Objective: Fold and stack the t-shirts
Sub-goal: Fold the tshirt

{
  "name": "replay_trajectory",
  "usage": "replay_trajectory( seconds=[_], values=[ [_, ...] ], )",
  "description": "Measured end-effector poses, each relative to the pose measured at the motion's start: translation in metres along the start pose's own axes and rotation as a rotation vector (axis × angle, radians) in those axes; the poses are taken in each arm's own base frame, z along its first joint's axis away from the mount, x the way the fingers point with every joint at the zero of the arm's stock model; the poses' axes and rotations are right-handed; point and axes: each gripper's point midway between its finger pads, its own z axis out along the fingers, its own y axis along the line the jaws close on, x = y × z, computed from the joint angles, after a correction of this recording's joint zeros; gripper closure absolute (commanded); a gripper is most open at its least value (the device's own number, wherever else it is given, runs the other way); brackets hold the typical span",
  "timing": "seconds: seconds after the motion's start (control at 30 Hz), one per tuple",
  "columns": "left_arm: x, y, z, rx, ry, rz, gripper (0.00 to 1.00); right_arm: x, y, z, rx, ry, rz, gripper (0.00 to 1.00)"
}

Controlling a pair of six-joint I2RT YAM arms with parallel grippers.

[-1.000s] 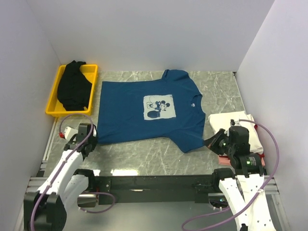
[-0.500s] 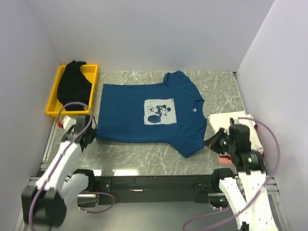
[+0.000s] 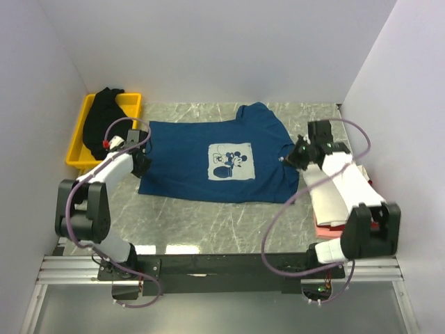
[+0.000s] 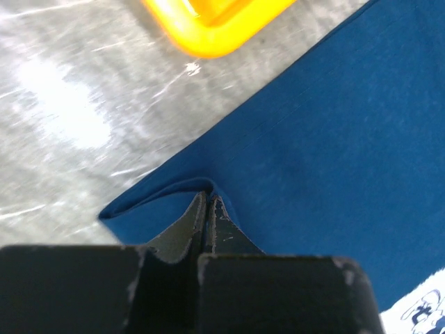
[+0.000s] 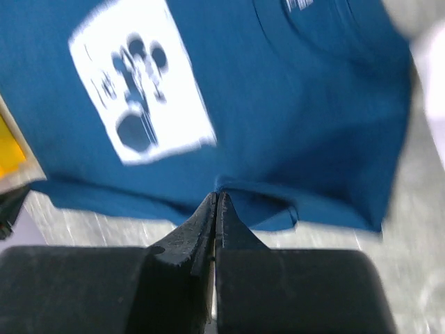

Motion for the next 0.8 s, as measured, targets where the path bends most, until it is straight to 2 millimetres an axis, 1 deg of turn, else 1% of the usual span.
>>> replay_trajectory(
  seconds=[0.07,0.17,0.23,0.33,0.43,0.57,0.7,0.8],
  values=[
    [0.0,-0.006,0.006,-0.005,0.006,0.003,1.0,-0.016,0.008,0.016,0.0,0.001,-0.005,1.0],
    [0.0,-0.011,0.013,-0.017,0.013,0.008,1.0,-0.034,0.017,0.039,-0.002,0.011,-0.009,1.0],
    [0.0,-0.013,0.016,-0.02,0.014,0.009,1.0,-0.041,0.019,0.051,0.001,0.018,-0.01,1.0],
    [0.0,-0.013,0.017,-0.024,0.015,0.006,1.0,-0.048,0.021,0.062,0.007,0.027,-0.011,1.0],
    [-0.001,-0.013,0.017,-0.027,0.015,0.0,1.0,-0.058,0.025,0.066,-0.001,0.021,-0.008,1.0],
    [-0.004,-0.01,0.018,-0.033,0.013,-0.012,1.0,-0.069,0.029,0.062,-0.017,0.001,-0.002,1.0],
    [-0.014,-0.008,0.015,-0.03,0.0,-0.036,1.0,-0.076,0.027,0.06,-0.022,-0.014,0.007,1.0],
    [-0.024,-0.009,0.008,-0.01,-0.02,-0.06,1.0,-0.079,0.025,0.059,-0.02,-0.02,0.013,1.0]
  ],
)
